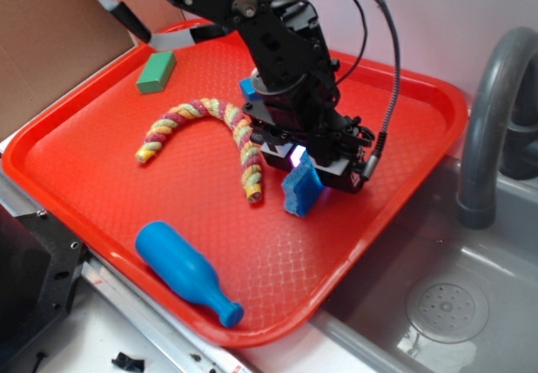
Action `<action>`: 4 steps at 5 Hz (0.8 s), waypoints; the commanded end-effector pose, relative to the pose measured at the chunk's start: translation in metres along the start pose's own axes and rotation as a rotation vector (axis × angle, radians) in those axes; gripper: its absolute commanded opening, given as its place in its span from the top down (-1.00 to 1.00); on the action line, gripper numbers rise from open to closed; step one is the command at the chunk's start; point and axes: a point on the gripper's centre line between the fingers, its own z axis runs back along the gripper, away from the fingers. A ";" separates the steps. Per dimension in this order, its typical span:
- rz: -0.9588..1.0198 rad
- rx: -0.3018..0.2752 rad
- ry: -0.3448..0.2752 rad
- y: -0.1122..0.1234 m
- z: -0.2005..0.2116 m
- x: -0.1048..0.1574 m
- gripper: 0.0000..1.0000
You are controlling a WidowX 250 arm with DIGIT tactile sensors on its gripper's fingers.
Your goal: Grab the blue sponge.
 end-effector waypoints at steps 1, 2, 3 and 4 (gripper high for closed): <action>-0.036 0.002 0.000 0.018 0.078 0.027 1.00; -0.080 -0.018 0.019 0.028 0.121 0.028 1.00; -0.074 -0.035 -0.036 0.039 0.174 0.016 1.00; -0.037 -0.083 -0.078 0.053 0.210 0.004 1.00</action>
